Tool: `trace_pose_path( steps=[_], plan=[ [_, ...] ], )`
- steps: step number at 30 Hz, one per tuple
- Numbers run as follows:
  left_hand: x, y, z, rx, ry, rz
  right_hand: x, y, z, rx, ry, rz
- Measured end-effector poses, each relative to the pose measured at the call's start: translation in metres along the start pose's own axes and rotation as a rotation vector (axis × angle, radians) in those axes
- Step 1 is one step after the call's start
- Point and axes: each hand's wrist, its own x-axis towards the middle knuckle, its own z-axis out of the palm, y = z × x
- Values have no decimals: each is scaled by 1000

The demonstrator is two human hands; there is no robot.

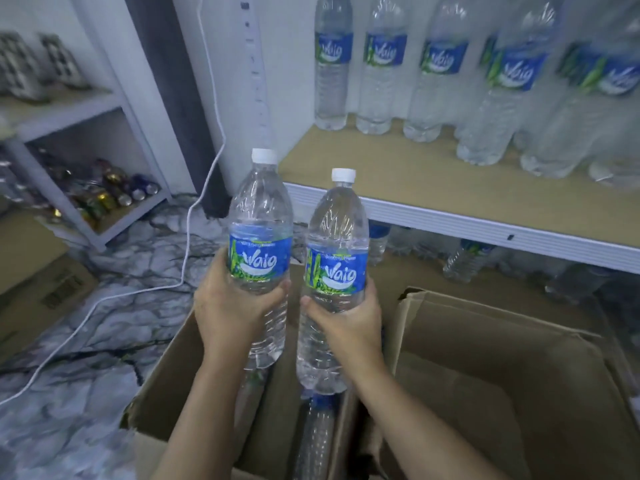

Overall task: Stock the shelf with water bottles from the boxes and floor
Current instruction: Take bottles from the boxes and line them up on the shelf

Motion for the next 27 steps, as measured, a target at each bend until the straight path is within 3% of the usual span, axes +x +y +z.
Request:
trace_pose_path(
  steps=[13,18,27],
  plan=[
    [0,146,38,-254,-21,221,91,-121,-111,-43,46,-307],
    [27,197,60,-405,-56,307,129,-148,-137,-41,62,-382],
    [102,258,123,-429,-57,423,231,-180,-152,-33,95,-461]
  ],
)
